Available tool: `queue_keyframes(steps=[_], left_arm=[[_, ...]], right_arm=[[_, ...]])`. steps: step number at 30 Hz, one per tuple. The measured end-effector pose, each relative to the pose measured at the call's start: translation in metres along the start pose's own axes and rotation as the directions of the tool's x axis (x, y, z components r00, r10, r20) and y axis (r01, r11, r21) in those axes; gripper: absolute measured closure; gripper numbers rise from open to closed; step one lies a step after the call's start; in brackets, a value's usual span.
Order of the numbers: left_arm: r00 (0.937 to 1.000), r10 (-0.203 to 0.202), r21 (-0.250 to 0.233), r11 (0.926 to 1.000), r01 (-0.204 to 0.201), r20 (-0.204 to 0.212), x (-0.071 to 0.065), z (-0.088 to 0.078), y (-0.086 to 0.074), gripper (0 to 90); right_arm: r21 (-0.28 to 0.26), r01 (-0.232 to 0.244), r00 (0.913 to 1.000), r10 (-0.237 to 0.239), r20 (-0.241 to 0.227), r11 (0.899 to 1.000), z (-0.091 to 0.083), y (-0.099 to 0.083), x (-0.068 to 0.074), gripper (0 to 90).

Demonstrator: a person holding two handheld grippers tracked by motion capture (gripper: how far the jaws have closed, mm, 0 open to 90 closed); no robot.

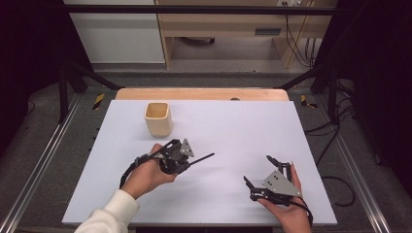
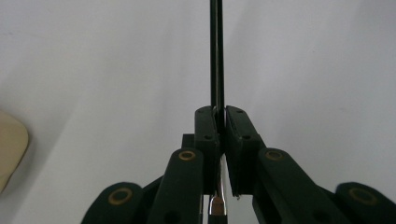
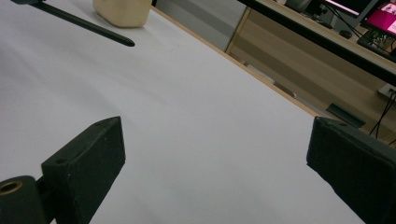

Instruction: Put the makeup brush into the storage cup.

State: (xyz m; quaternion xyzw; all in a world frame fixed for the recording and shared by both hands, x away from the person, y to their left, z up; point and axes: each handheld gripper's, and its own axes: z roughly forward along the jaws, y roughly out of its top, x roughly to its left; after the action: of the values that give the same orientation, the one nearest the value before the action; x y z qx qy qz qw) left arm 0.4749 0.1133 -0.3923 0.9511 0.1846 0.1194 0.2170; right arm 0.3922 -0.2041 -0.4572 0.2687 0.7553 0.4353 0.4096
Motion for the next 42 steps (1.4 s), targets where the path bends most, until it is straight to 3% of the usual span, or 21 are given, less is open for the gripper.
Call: queue_keyframes(steps=[16, 29, 37, 42], left_arm=[[0.9993, 0.029, -0.01, 0.9995, -0.03, -0.022, 0.006, -0.023, 0.019, 83.9], [0.9988, 0.046, -0.016, 0.9988, -0.046, -0.016, 0.01, -0.027, 0.028, 83.9], [0.9989, 0.042, -0.022, 0.9989, -0.042, -0.021, 0.016, -0.032, 0.031, 83.9], [0.9983, 0.056, -0.007, 0.9984, -0.056, -0.019, 0.018, -0.031, 0.035, 83.9]], right_arm=[[0.004, 0.12, 0.9919, -0.12, 0.041, 0.993, 0.01, 0.022, 0.012, 6.9], [0.024, 0.228, 0.9734, -0.229, 0.015, 0.973, 0.018, 0.031, 0.024, 7.5], [0.031, 0.256, 0.9664, -0.257, 0.01, 0.966, 0.029, 0.036, 0.027, 7.9], [0.025, 0.263, 0.9646, -0.263, -0.018, 0.964, 0.037, 0.039, 0.03, 5.7]])
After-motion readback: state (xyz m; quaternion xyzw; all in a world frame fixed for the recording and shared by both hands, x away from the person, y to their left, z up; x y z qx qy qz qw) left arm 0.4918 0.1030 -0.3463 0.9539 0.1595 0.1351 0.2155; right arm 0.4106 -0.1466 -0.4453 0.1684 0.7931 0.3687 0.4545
